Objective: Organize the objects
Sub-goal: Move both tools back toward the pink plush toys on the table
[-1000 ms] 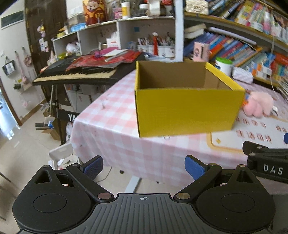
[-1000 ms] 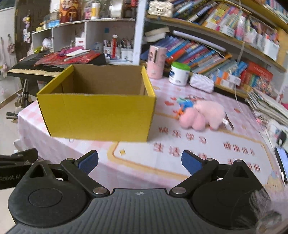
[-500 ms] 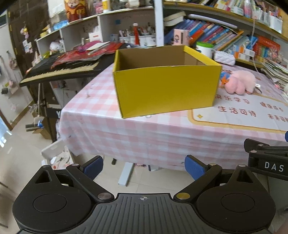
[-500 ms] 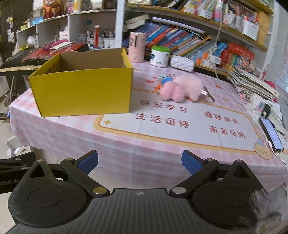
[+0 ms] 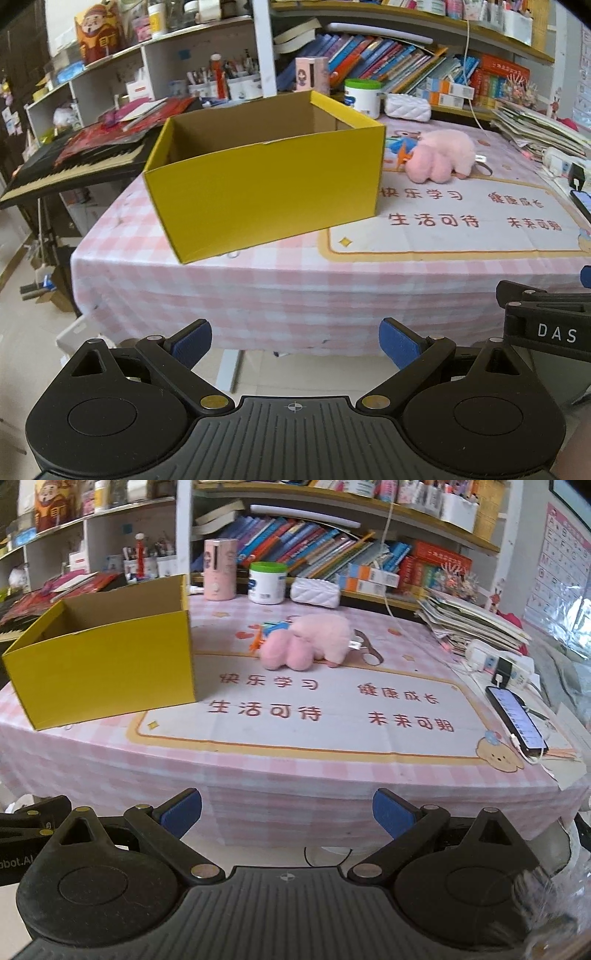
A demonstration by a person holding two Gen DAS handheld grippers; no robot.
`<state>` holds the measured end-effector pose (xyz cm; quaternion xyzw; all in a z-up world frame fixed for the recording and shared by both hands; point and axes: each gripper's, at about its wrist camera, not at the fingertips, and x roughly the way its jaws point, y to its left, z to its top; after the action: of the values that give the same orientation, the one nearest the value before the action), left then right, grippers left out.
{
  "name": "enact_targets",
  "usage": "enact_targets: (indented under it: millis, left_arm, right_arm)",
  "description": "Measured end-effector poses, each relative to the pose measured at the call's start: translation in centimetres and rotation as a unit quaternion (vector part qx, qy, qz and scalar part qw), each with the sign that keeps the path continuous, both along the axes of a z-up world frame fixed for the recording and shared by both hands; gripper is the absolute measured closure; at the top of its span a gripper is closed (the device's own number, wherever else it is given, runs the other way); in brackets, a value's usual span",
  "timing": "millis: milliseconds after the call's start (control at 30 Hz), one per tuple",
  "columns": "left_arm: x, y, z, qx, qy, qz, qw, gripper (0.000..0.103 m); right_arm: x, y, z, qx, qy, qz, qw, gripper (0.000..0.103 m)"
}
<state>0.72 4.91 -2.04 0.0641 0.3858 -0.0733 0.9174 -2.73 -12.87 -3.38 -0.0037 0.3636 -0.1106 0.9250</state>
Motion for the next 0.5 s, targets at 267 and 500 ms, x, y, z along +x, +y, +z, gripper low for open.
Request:
enact_targets:
  millis: [267,500]
  left_arm:
    - [1.9,-2.4,0.2,-0.001,-0.004,-0.019,0.9998,0.004]
    - [3.9,-4.9,0.6,0.001,-0.018,-0.037,0.9991,0.004]
  right_arm:
    - [1.5,-2.2,0.1,-0.003,0.003,-0.011,1.000,0.003]
    - [3.5,-4.5,0.3,0.001,-0.001,-0.023,1.000,0.003]
